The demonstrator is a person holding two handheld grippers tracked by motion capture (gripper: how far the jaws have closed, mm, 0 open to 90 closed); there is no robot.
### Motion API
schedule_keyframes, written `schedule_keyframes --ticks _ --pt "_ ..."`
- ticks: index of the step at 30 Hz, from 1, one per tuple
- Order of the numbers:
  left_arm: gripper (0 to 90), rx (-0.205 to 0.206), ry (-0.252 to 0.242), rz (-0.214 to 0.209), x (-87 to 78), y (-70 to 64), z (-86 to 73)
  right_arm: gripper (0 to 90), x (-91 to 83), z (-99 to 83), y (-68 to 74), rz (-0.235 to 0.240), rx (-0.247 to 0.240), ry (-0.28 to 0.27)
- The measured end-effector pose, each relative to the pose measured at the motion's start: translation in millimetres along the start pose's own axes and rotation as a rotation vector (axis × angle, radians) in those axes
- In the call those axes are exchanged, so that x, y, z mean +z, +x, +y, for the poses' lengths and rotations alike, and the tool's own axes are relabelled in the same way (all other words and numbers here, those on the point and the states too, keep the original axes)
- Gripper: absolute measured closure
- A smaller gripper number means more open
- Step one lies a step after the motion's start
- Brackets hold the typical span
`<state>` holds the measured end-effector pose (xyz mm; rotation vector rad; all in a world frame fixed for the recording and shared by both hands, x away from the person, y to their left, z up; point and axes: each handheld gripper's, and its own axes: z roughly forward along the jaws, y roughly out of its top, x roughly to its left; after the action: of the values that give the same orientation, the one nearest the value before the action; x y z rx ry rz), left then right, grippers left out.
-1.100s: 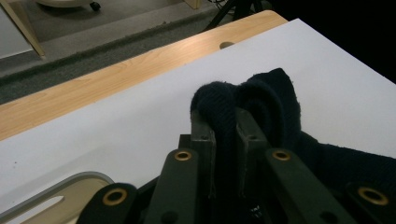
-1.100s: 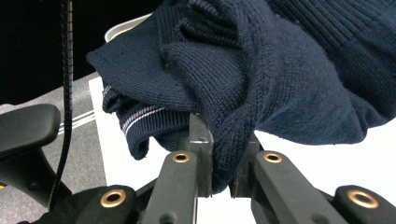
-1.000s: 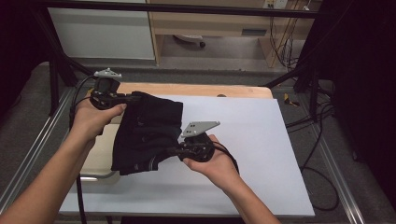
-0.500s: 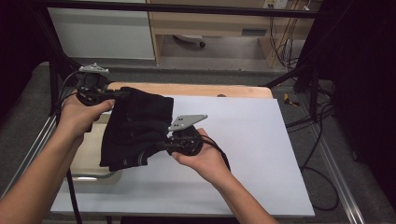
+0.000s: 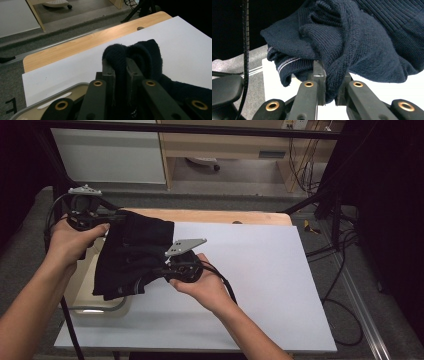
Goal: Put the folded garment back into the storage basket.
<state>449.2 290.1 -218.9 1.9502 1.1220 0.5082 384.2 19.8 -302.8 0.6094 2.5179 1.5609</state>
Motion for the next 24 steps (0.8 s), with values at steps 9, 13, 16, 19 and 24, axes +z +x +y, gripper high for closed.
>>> schedule_keyframes --ticks 9,13,16,19,24 --pt "80.5 -0.006 -0.002 0.017 -6.8 9.8 -3.5 83.0 13.9 7.8 2.2 0.012 -0.009 0.007" --pt "80.5 -0.010 -0.002 0.024 -10.4 14.0 -4.8 83.0 19.1 11.0 3.8 0.014 -0.011 0.007" --pt "80.5 -0.014 -0.004 0.029 -13.1 17.3 -5.6 83.0 22.7 13.7 5.3 0.017 -0.015 0.005" --pt "80.5 -0.017 -0.005 0.033 -15.8 20.8 -6.3 83.0 26.3 16.1 6.9 0.018 -0.018 -0.002" --pt "80.5 -0.020 -0.006 0.045 -19.5 25.9 -8.2 83.0 34.0 19.1 8.7 0.022 -0.022 -0.004"
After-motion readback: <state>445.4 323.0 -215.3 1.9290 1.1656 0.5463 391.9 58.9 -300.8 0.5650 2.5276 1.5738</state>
